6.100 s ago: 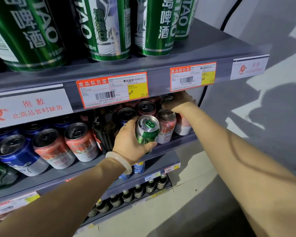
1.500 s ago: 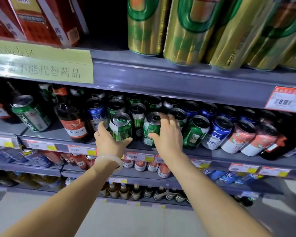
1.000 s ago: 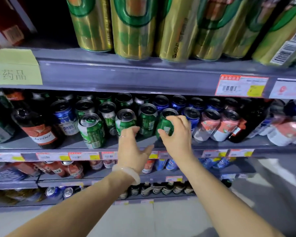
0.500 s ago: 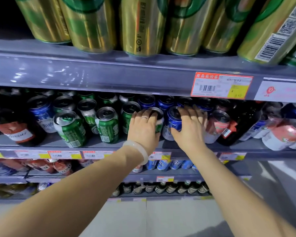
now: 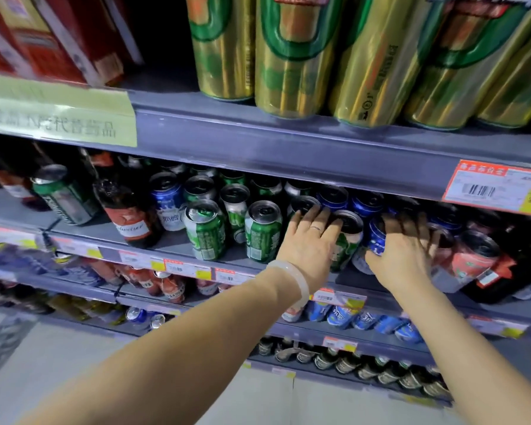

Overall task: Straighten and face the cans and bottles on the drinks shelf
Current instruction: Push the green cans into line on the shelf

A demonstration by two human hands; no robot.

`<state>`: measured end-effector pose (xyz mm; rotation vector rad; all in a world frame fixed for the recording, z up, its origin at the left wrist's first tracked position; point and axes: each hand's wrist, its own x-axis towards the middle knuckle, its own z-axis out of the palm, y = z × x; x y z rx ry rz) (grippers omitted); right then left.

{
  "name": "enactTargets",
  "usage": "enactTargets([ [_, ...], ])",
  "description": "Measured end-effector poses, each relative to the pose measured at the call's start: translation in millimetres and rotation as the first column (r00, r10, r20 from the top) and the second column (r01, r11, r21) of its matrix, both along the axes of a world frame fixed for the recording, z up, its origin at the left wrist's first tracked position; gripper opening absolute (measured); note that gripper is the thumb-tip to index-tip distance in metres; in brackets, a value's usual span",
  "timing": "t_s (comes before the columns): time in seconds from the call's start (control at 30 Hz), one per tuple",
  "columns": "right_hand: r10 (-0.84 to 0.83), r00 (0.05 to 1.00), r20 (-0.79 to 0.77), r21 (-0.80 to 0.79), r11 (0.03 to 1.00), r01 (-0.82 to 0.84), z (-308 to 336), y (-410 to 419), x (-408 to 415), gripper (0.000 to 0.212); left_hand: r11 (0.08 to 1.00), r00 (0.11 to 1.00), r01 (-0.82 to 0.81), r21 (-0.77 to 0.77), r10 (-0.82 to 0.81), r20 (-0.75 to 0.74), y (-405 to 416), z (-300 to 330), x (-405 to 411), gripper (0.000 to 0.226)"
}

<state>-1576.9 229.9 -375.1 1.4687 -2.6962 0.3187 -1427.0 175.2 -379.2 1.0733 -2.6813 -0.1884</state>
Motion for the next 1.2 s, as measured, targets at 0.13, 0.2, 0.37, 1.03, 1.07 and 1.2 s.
enactTargets([
  [0.13, 0.077, 0.997, -0.015, -0.088, 0.993, -0.078, 6, -2, 31, 0.074, 1.0, 1.0, 0.008, -0.008, -0.009, -0.028, -7, 7, 16, 0.067],
  [0.2, 0.13, 0.992, 0.002, -0.139, 0.982, -0.128, 8, -6, 48, 0.075, 1.0, 0.999, 0.009, -0.027, -0.01, -0.033, -8, 10, 25, 0.068],
  [0.37, 0.202, 0.979, 0.022, -0.086, 0.976, -0.2, 13, -16, 77, 0.078, 0.999, 0.997, -0.032, -0.038, 0.029, -0.068, -11, 17, 48, 0.064],
  [1.03, 0.03, 0.997, 0.069, 0.071, 0.997, -0.035, 13, 23, -5, 0.088, 1.0, 0.998, 0.021, 0.015, -0.022, 0.051, 22, 26, -22, 0.068],
  [1.07, 0.029, 0.997, 0.071, 0.08, 0.996, -0.035, 13, 19, -9, 0.088, 1.0, 0.999, 0.012, 0.013, -0.012, 0.044, 23, 25, -22, 0.067],
  [1.2, 0.028, 0.998, 0.055, 0.106, 0.994, -0.034, 16, 6, -16, 0.081, 1.0, 0.999, 0.01, 0.011, -0.011, 0.052, 25, 21, -17, 0.063],
])
